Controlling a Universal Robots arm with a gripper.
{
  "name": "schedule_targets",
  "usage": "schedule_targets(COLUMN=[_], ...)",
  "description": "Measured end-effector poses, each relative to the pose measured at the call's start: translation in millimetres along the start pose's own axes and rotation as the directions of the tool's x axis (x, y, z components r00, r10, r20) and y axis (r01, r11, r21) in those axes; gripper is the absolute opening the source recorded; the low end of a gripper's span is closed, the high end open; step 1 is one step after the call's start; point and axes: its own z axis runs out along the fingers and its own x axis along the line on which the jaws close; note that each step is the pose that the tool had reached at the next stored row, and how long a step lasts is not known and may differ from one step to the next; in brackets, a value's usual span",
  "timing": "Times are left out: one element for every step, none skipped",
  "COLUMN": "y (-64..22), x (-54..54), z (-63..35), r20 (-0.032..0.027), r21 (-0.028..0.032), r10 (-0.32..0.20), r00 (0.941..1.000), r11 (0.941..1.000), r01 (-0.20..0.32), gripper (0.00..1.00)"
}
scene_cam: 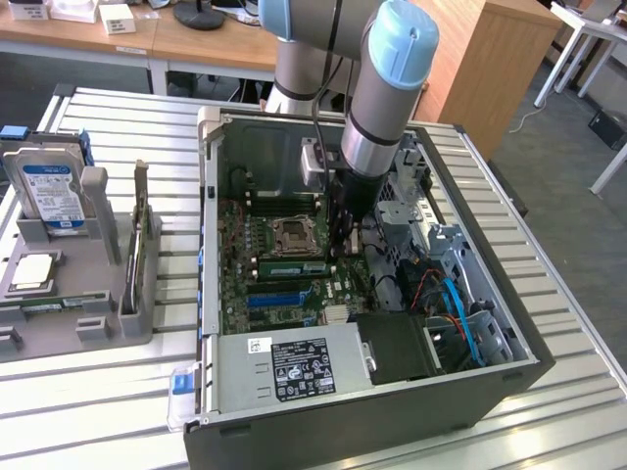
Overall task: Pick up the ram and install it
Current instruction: 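Press down the ram until it locks into place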
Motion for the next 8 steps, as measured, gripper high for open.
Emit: schedule_targets(y=[0.0, 0.0, 0.0, 0.0, 0.0, 0.0, -0.1, 0.0], x=[0.0, 0.0, 0.0, 0.0, 0.0, 0.0, 0.0, 0.0], z=[0.0, 0.1, 0.1, 0.2, 0.2, 0.4, 0.9, 1.0], r20=[-0.0001, -0.0001, 0.0, 0.0001, 0.0001, 0.0002, 0.0003, 0.0001], r21=[0.0, -0.0001, 0.0, 0.0, 0.0, 0.0001, 0.0002, 0.0001], r10=[0.0, 0.0, 0.0, 0.0, 0.0, 0.0, 0.0, 0.0], r00=[1.0, 1.0, 1.0, 1.0, 1.0, 1.0, 1.0, 1.0], r11=[1.0, 1.0, 1.0, 1.0, 1.0, 1.0, 1.0, 1.0], r01=[0.0, 0.0, 0.0, 0.0, 0.0, 0.0, 0.0, 0.0], gripper=[0.11, 0.11, 0.11, 0.11, 0.11, 0.11, 0.11, 0.11])
